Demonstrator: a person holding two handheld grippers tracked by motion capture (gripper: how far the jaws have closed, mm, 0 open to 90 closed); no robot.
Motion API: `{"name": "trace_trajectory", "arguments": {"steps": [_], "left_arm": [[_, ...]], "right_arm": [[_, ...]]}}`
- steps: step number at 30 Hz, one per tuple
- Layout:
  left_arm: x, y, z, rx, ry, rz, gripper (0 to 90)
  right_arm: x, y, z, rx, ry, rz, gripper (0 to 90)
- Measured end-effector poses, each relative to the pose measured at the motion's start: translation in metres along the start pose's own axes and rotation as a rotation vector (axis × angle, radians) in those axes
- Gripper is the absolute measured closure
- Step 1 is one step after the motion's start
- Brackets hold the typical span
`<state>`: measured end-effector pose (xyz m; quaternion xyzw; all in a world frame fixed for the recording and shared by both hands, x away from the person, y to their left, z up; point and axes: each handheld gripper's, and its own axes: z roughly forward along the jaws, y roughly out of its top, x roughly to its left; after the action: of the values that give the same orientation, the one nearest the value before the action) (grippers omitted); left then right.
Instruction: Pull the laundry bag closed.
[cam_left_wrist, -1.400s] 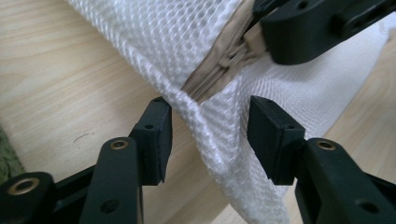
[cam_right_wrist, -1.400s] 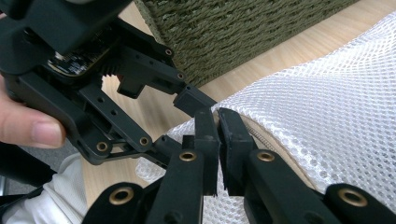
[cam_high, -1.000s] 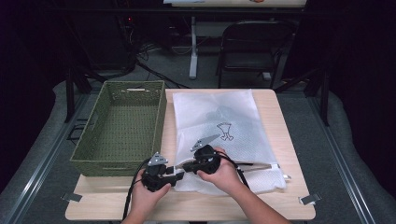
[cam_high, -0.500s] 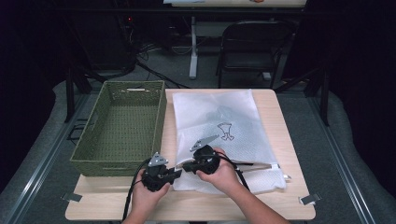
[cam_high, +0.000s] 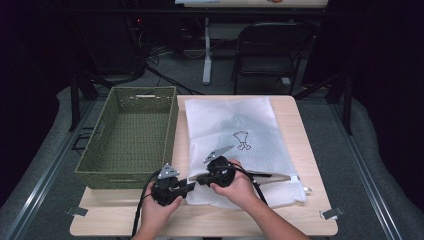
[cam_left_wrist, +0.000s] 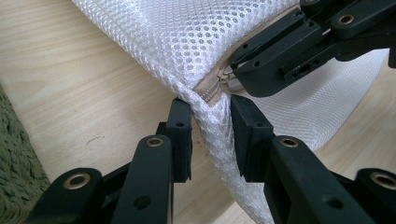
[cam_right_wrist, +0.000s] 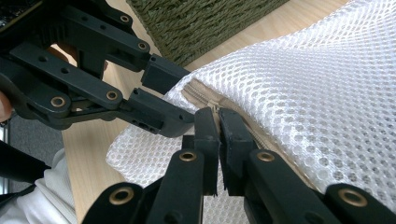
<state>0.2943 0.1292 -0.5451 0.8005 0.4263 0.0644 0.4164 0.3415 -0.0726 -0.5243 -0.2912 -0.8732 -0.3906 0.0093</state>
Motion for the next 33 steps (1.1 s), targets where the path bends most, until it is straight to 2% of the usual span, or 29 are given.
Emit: {"name": "trace_trajectory", "arguments": {"steps": [4, 7, 9, 11, 18, 20, 24, 27, 31, 33], "left_arm": [[0.000, 0.000, 0.000, 0.003, 0.007, 0.003, 72.3], [-0.001, 0.000, 0.000, 0.006, 0.003, -0.002, 79.5], [-0.003, 0.001, 0.001, 0.005, 0.015, 0.003, 82.2], [-0.004, 0.001, 0.001, 0.004, 0.033, 0.016, 82.7], [-0.006, 0.001, 0.001, 0.011, 0.039, 0.017, 84.0], [-0.006, 0.000, 0.001, 0.002, 0.048, 0.009, 84.0], [-0.004, 0.000, -0.001, 0.002, 0.029, 0.012, 83.9], [-0.004, 0.000, -0.002, -0.003, 0.026, 0.017, 83.9], [-0.002, -0.001, -0.003, -0.011, 0.023, -0.002, 83.6], [-0.002, -0.001, -0.003, -0.013, 0.016, -0.003, 82.4]], "right_arm": [[0.000, -0.001, 0.001, 0.007, -0.003, 0.008, 87.1], [0.000, -0.002, 0.002, 0.016, -0.007, 0.011, 87.1], [0.000, -0.002, 0.003, 0.014, -0.011, 0.015, 87.1], [0.000, -0.003, 0.003, 0.018, -0.012, 0.022, 87.1], [-0.003, -0.007, 0.002, 0.017, -0.001, 0.038, 87.2], [-0.004, -0.010, 0.001, 0.028, -0.016, 0.030, 87.2], [-0.007, -0.015, -0.004, 0.036, -0.035, 0.036, 87.2], [-0.011, -0.022, -0.011, 0.049, -0.063, 0.014, 87.2], [-0.020, -0.032, -0.018, 0.062, -0.087, 0.044, 87.1], [-0.023, -0.036, -0.020, 0.053, -0.067, 0.068, 87.1]]}}
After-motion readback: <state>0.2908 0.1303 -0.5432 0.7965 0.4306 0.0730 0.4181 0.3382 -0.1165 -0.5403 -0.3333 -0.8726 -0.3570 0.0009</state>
